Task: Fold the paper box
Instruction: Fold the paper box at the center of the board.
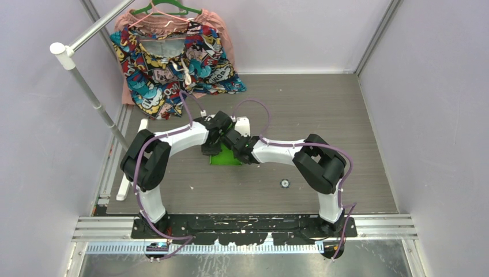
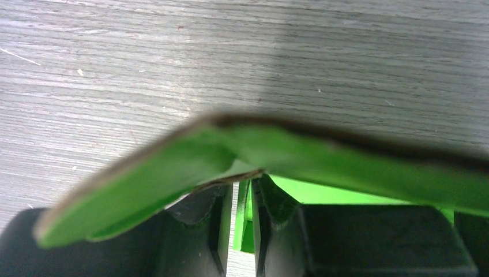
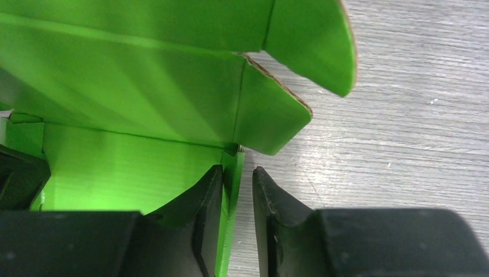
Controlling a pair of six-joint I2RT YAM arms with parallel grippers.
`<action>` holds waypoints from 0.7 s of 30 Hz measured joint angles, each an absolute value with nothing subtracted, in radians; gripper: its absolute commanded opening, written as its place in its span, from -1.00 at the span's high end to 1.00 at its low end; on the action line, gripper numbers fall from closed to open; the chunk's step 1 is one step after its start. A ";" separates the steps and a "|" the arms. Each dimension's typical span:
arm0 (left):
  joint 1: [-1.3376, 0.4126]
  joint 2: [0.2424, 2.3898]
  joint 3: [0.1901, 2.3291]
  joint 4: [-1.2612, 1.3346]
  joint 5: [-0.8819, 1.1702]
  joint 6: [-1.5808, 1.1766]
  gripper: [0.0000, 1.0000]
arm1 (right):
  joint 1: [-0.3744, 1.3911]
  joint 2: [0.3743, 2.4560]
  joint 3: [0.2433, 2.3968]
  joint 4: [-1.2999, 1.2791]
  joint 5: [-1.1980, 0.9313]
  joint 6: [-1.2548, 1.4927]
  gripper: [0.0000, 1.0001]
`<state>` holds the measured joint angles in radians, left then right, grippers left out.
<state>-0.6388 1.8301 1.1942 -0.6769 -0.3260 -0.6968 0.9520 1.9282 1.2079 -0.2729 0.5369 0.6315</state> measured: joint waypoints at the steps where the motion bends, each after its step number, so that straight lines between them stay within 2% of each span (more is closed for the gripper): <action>1: -0.639 1.830 1.194 -0.680 -0.330 -0.699 0.62 | 0.952 1.928 1.208 -0.273 0.532 0.633 0.37; 4: -0.639 1.830 1.194 -0.690 -0.338 -0.701 0.62 | 0.953 1.929 1.207 -0.274 0.516 0.639 0.43; 6: -0.639 1.830 1.194 -0.696 -0.342 -0.702 0.62 | 0.955 1.929 1.207 -0.274 0.507 0.644 0.78; 8: -0.639 1.830 1.194 -0.699 -0.342 -0.705 0.62 | 0.955 1.929 1.206 -0.272 0.495 0.657 0.84; 10: -0.639 1.830 1.194 -0.706 -0.340 -0.706 0.62 | 0.956 1.929 1.206 -0.270 0.497 0.669 0.98; 21: -0.635 1.829 1.194 -0.707 -0.289 -0.692 0.60 | 0.957 1.956 1.254 -0.371 0.511 0.683 0.99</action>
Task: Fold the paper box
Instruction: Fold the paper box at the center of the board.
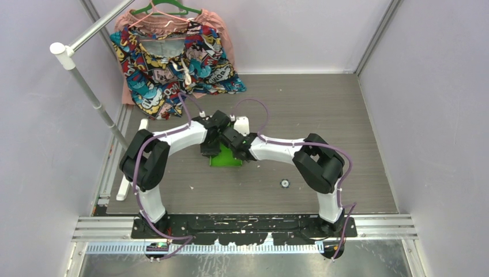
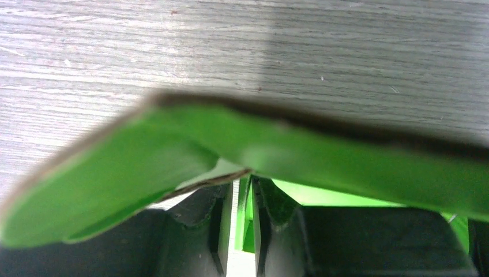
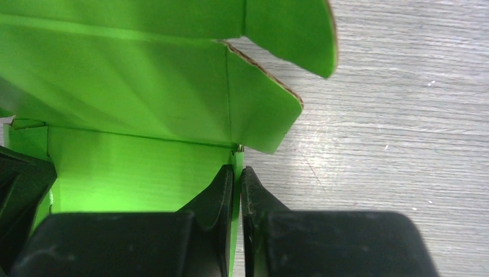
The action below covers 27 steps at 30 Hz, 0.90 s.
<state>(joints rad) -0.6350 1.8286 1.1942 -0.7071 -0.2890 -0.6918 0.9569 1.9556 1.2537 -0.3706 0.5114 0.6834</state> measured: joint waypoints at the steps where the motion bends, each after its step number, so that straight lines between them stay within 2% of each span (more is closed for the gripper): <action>1: -0.630 1.828 1.194 -0.706 -0.275 -0.690 0.60 | 0.957 1.963 1.275 -0.402 0.515 0.683 0.98; 14: -0.598 1.827 1.195 -0.688 -0.192 -0.645 0.60 | 0.968 2.004 1.377 -0.549 0.554 0.679 0.98; 17: -0.608 1.827 1.237 -0.679 -0.178 -0.627 0.61 | 1.032 2.079 1.403 -0.646 0.702 0.710 0.98; 19: -0.636 1.827 1.259 -0.716 -0.267 -0.567 0.61 | 1.076 2.110 1.443 -0.687 0.810 0.736 0.99; 22: -0.677 1.831 1.274 -0.747 -0.379 -0.545 0.63 | 1.087 2.126 1.452 -0.715 0.854 0.782 0.98; 27: -0.714 1.853 1.282 -0.769 -0.420 -0.583 0.64 | 1.087 2.138 1.453 -0.739 0.894 0.797 0.95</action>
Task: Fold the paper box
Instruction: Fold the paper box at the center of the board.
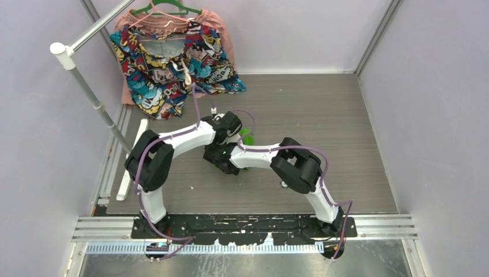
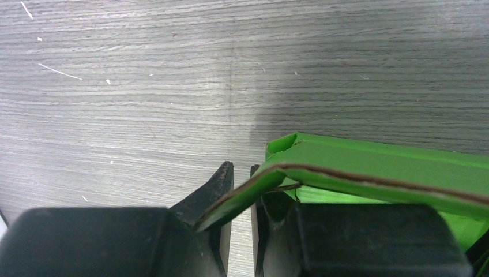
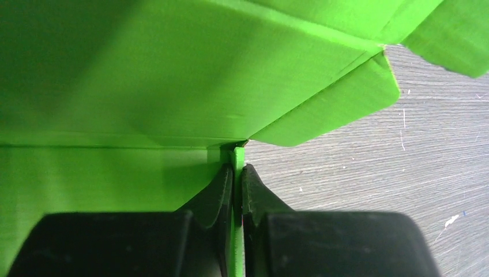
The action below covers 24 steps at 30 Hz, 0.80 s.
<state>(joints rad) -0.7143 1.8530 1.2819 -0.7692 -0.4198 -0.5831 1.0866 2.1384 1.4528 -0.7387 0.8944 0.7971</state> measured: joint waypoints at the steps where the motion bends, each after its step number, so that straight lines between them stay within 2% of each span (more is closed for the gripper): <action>1: -0.715 1.853 1.282 -0.772 -0.424 -0.589 0.64 | 1.087 2.138 1.452 -0.738 0.895 0.797 0.84; 3: -0.719 1.853 1.282 -0.775 -0.431 -0.598 0.64 | 1.087 2.136 1.448 -0.733 0.896 0.796 0.50; 6: -0.728 1.852 1.282 -0.776 -0.439 -0.606 0.64 | 1.087 2.118 1.420 -0.709 0.899 0.788 0.40; 18: -0.783 1.808 1.277 -0.791 -0.404 -0.617 0.64 | 1.103 1.993 1.257 -0.574 0.872 0.780 0.09; 24: -0.797 1.757 1.230 -0.789 -0.358 -0.612 0.65 | 1.131 1.947 1.196 -0.507 0.844 0.776 0.08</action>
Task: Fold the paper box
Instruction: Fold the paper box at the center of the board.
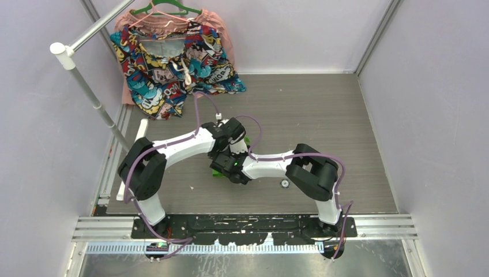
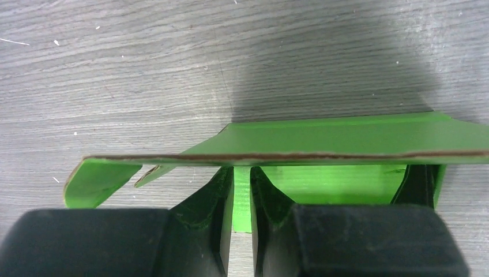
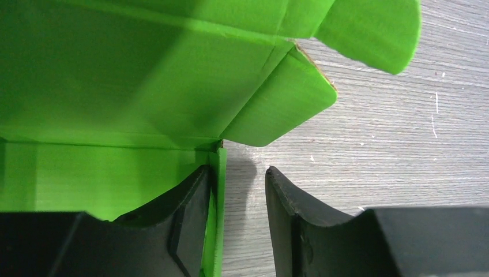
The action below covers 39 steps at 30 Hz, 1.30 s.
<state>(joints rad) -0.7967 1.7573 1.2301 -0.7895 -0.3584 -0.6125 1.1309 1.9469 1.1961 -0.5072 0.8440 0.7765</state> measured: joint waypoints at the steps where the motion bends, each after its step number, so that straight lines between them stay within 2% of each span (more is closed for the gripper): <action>1: -0.797 1.753 1.225 -0.788 -0.353 -0.613 0.65 | 1.133 1.944 1.194 -0.506 0.841 0.776 0.07; 26: -0.797 1.659 1.153 -0.769 -0.314 -0.609 0.63 | 1.159 1.923 1.185 -0.477 0.814 0.789 0.08; 39: -0.770 1.383 1.048 -0.774 -0.321 -0.621 0.60 | 1.194 1.847 1.196 -0.319 0.754 0.736 0.08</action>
<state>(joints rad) -0.7696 1.3834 1.0481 -0.7738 -0.3214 -0.6209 1.1942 1.8473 1.1961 -0.3191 0.7544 0.7357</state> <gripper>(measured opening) 0.190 0.450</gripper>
